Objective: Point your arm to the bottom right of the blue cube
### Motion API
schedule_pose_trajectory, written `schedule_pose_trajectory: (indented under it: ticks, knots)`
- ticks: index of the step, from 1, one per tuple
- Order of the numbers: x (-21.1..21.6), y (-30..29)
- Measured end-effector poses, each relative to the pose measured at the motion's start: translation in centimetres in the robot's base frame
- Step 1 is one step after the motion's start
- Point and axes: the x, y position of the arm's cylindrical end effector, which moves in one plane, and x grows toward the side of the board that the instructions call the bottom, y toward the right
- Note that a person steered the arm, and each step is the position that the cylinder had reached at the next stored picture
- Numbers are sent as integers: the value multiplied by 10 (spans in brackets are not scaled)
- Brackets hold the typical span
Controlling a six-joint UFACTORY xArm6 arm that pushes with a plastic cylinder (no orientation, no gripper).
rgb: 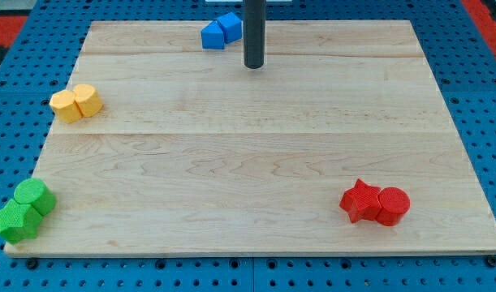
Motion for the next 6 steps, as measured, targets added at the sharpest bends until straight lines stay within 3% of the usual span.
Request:
schedule_pose_trajectory:
  ticks: [6]
  knots:
    - [5, -1]
